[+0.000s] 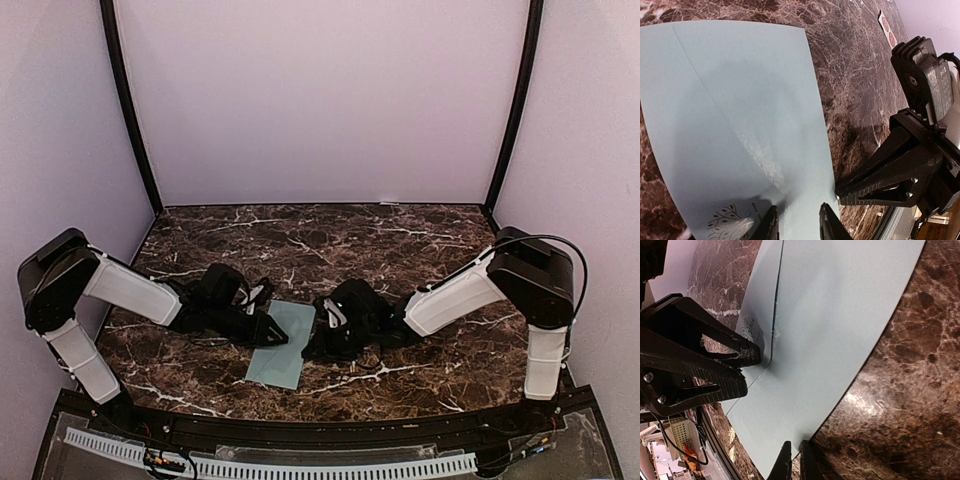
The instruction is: Place the letter into the envelope and seal it
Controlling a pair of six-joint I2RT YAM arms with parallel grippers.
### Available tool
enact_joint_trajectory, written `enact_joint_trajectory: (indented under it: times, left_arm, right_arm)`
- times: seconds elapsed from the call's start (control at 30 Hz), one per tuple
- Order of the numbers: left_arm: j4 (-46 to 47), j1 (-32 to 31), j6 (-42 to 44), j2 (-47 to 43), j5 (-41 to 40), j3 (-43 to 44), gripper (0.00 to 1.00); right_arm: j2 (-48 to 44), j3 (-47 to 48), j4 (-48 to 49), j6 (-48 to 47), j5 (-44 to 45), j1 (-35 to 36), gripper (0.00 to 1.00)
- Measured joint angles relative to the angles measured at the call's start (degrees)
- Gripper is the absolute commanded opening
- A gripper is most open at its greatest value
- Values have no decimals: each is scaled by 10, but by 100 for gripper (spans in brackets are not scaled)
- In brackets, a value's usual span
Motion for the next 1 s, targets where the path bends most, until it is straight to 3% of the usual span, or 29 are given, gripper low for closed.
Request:
enact_joint_trajectory:
  times: [0.13, 0.23, 0.43, 0.6, 0.77, 1.0]
  left_arm:
    - [15, 0, -7, 2, -2, -7, 26]
    - [37, 0, -15, 2, -9, -20, 26]
    - [53, 0, -34, -9, -11, -35, 35]
    - [-28, 0, -22, -42, -30, 0, 58]
    - [-111, 10, 16, -89, -49, 84, 72]
    - [-195, 95, 78, -128, -49, 154, 77]
  right_arm:
    - [0, 0, 0, 2, 1, 0, 4]
    - [0, 0, 0, 2, 2, 0, 9]
    - [-54, -1, -64, -23, 34, 1, 44]
    - [-175, 2, -154, -67, 103, -14, 61]
    - [-272, -16, -229, -115, 177, -98, 71]
    - [-320, -75, -323, -190, 218, -259, 76]
